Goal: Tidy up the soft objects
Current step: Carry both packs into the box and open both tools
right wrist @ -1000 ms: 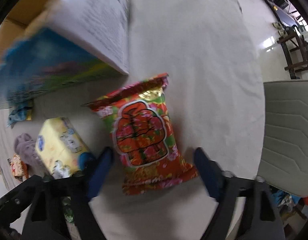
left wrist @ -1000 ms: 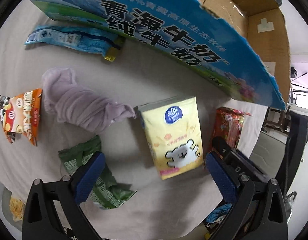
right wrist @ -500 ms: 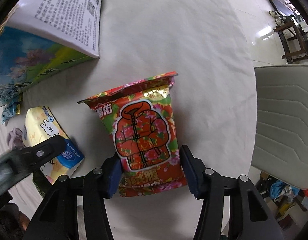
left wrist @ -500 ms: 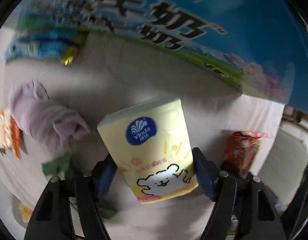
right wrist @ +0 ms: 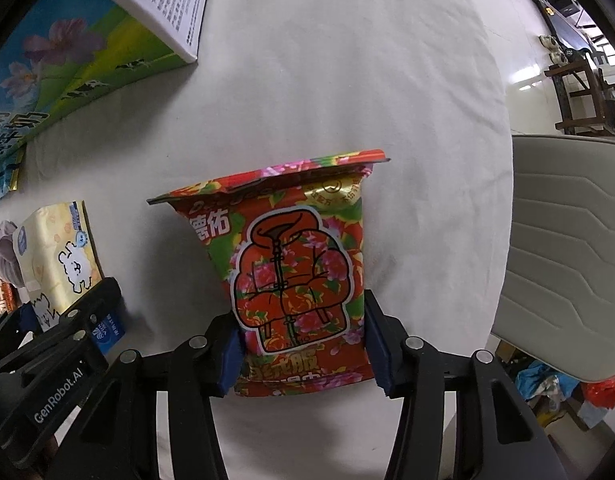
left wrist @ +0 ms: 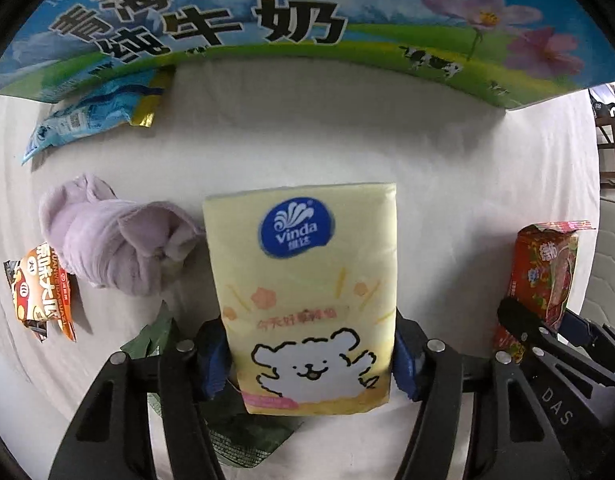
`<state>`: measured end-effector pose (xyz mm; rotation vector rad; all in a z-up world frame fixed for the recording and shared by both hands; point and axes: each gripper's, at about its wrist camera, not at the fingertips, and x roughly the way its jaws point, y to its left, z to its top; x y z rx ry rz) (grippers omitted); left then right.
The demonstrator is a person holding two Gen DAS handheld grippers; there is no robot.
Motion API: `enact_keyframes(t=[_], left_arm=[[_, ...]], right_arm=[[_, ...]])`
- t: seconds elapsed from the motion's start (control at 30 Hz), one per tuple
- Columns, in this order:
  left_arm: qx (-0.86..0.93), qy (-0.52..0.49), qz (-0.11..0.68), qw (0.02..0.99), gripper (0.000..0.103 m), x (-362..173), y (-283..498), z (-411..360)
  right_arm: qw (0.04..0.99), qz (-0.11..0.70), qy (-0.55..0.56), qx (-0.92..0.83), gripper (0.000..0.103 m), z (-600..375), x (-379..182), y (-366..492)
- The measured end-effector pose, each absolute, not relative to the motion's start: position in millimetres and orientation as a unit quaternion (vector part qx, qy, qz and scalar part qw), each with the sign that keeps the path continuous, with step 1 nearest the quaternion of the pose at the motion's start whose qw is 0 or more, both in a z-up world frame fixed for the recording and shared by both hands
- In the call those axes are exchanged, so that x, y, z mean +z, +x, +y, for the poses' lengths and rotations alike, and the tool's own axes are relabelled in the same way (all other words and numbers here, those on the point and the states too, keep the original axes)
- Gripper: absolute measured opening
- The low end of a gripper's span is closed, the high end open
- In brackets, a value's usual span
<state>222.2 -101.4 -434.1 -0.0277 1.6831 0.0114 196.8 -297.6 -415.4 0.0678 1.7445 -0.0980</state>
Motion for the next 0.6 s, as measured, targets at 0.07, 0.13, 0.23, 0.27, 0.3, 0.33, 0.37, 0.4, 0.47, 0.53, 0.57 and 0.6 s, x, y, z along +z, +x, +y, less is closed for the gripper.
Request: enact_keyframes(t=[0.07, 0.13, 0.23, 0.27, 0.3, 0.33, 0.37, 0.4, 0.47, 0.53, 0.57, 0.6], left_arm=[[0.007, -0.004, 0.736, 0.677, 0.061, -419, 216, -94], [0.006, 0.003, 0.721, 0.693, 0.061, -404, 208, -88], [0.003, 0.003, 0.702, 0.712, 0.061, -378, 193, -89], [0.003, 0.001, 0.695, 0.719, 0.061, -368, 189, -87], [0.000, 0.001, 0.685, 0.728, 0.061, -355, 185, -83], [-0.002, 0.001, 0.679, 0.734, 0.061, -345, 180, -82], [-0.004, 0.000, 0.672, 0.741, 0.061, -335, 177, -78], [-0.005, 0.002, 0.663, 0.748, 0.061, -322, 172, -77], [-0.010, 0.004, 0.644, 0.765, 0.061, -296, 165, -73], [-0.010, 0.007, 0.629, 0.777, 0.061, -270, 173, -97], [-0.012, 0.006, 0.622, 0.783, 0.061, -259, 171, -100], [-0.013, 0.006, 0.613, 0.790, 0.061, -246, 172, -109]], right_arm=[[0.646, 0.762, 0.026, -0.044, 0.050, -291, -414, 194], [0.649, 0.760, 0.024, -0.042, 0.049, -292, -406, 204], [0.657, 0.752, 0.030, -0.036, 0.048, -298, -388, 191], [0.661, 0.749, 0.032, -0.033, 0.048, -300, -381, 186], [0.664, 0.746, 0.033, -0.030, 0.048, -302, -374, 181], [0.669, 0.742, 0.034, -0.026, 0.048, -303, -366, 177], [0.677, 0.735, 0.033, -0.019, 0.048, -302, -353, 169], [0.682, 0.730, 0.032, -0.015, 0.048, -302, -344, 165], [0.696, 0.717, 0.033, -0.004, 0.048, -303, -319, 154], [0.709, 0.704, 0.033, 0.007, 0.048, -303, -296, 147], [0.717, 0.697, 0.033, 0.011, 0.048, -304, -285, 146], [0.723, 0.690, 0.032, 0.015, 0.048, -305, -274, 144]])
